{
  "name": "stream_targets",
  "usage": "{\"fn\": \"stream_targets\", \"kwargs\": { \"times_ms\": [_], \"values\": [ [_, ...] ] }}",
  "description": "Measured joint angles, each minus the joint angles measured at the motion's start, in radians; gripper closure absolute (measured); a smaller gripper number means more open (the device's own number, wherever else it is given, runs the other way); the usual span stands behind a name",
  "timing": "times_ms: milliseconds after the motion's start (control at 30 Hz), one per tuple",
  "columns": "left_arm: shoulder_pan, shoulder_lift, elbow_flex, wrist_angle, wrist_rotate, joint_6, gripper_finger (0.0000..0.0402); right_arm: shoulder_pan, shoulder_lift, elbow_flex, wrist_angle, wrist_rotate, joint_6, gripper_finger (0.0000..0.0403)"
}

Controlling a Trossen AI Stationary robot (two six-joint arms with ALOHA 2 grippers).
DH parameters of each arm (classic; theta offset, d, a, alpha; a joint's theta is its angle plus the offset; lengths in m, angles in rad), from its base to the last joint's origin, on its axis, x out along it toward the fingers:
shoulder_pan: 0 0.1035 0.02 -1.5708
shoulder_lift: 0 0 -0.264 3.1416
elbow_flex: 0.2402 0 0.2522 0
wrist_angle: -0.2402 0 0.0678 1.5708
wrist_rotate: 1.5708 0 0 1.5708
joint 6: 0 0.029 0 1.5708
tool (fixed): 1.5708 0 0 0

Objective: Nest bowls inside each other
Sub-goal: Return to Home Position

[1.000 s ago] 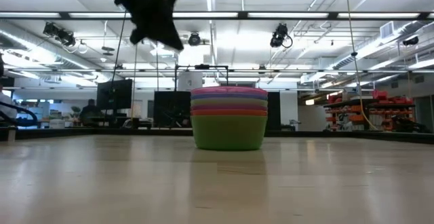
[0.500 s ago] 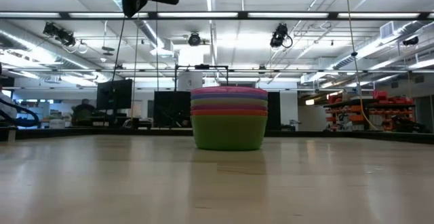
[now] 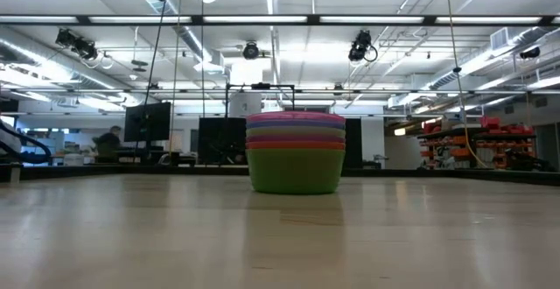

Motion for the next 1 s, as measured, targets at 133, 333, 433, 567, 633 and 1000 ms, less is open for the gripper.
{"fn": "stream_targets", "kwargs": {
  "times_ms": [133, 333, 433, 567, 633, 1000],
  "values": [
    [-0.086, 0.018, 0.000, 0.030, -0.065, 0.007, 0.0368, 0.053, -0.010, -0.100, 0.182, -0.050, 0.009, 0.0321],
    [-0.192, 0.067, 0.001, 0.131, -0.087, 0.088, 0.0368, 0.117, -0.054, -0.215, 0.389, -0.086, 0.010, 0.0321],
    [-0.222, 0.109, 0.000, 0.237, -0.032, 0.133, 0.0373, 0.135, -0.088, -0.268, 0.489, -0.086, 0.010, 0.0321],
    [-0.237, 0.191, 0.000, 0.380, 0.108, 0.212, 0.0378, 0.158, -0.119, -0.347, 0.606, -0.087, 0.010, 0.0321],
    [-0.225, 0.224, 0.000, 0.435, 0.168, 0.243, 0.0378, 0.167, -0.135, -0.391, 0.644, -0.088, 0.020, 0.0321],
    [-0.072, 0.269, 0.000, 0.469, 0.343, 0.278, 0.0368, 0.195, -0.163, -0.587, 0.925, -0.122, 0.088, 0.0321]
  ]
}}
